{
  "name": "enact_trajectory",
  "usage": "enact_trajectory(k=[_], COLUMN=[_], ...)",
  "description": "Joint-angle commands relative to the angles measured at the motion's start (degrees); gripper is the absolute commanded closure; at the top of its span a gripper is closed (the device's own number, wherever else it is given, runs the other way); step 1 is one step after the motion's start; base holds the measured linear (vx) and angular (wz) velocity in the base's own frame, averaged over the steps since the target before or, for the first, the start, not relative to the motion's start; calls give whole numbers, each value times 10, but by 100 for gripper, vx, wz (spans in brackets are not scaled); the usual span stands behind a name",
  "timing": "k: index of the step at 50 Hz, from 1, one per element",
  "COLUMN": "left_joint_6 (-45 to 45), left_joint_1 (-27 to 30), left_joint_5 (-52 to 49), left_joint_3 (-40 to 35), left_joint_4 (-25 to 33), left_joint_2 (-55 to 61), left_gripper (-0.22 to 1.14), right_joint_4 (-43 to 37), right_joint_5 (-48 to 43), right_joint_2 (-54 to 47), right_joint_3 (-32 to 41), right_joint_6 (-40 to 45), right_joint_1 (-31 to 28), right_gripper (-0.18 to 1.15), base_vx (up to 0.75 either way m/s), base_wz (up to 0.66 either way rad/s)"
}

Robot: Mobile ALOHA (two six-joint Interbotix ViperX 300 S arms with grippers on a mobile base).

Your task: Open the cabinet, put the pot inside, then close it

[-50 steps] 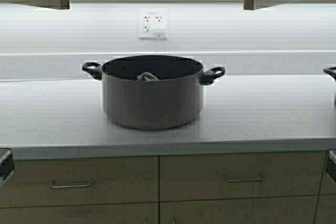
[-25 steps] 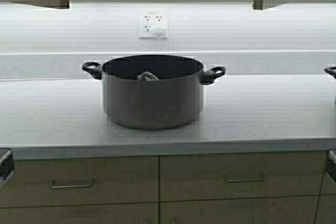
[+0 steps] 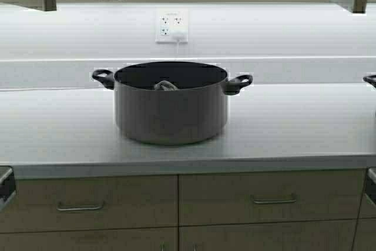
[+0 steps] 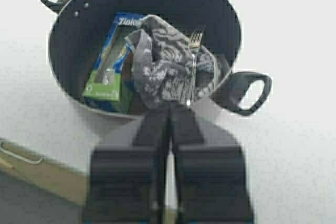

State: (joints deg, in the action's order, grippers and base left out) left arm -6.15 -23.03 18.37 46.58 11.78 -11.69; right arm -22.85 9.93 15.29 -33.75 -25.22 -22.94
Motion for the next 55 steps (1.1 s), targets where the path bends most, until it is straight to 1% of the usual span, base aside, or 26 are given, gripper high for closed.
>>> enact_trajectory(k=[1, 4, 6, 9, 11, 18, 21, 25, 29, 31, 35, 40, 45, 49, 55], left_joint_6=[2, 6, 14, 37, 56, 161, 207, 263, 316, 344, 386, 434, 487, 521, 554], left_joint_1=[-14, -22, -28, -37, -44, -70, -72, -72, -72, -72, -72, -72, -72, -69, -41], left_joint_5=[52, 79, 92, 107, 118, 175, 222, 300, 377, 431, 531, 657, 760, 806, 809], left_joint_3=[40, 64, 80, 100, 113, 158, 183, 217, 247, 260, 273, 277, 267, 253, 231], left_joint_4=[-2, -2, -1, 0, -1, -4, -6, -7, -10, -13, -16, -16, -14, -13, -15], left_joint_2=[-55, -76, -89, -104, -111, -108, -92, -54, 4, 51, 134, 239, 337, 396, 449], left_gripper=[32, 15, 5, -6, -10, -10, -10, -10, -10, -10, -10, -10, -10, -10, -10], right_joint_4=[-5, -11, -14, -26, -36, -57, -65, -68, -62, -52, -15, 15, 18, 19, 20], right_joint_5=[-1, -1, -4, -18, -43, -169, -242, -337, -404, -431, -469, -506, -560, -599, -661], right_joint_2=[31, 38, 42, 49, 55, 62, 56, 37, 18, 7, -11, -40, -78, -115, -178], right_joint_3=[-7, -15, -24, -41, -62, -133, -167, -210, -245, -259, -279, -295, -312, -320, -327], right_joint_6=[4, 14, 25, 43, 55, 98, 125, 177, 248, 282, 344, 410, 456, 480, 526], right_joint_1=[-7, -13, -18, -30, -47, -117, -153, -180, -182, -182, -182, -182, -180, -180, -178], right_gripper=[19, 7, 2, 0, 1, 1, 1, 1, 1, 1, 1, 1, 1, 1, 1], base_vx=[0, 0, 0, 0, 0, 0, 0, 0, 0, 0, 0, 0, 0, 0, 0], base_wz=[0, 0, 0, 0, 0, 0, 0, 0, 0, 0, 0, 0, 0, 0, 0])
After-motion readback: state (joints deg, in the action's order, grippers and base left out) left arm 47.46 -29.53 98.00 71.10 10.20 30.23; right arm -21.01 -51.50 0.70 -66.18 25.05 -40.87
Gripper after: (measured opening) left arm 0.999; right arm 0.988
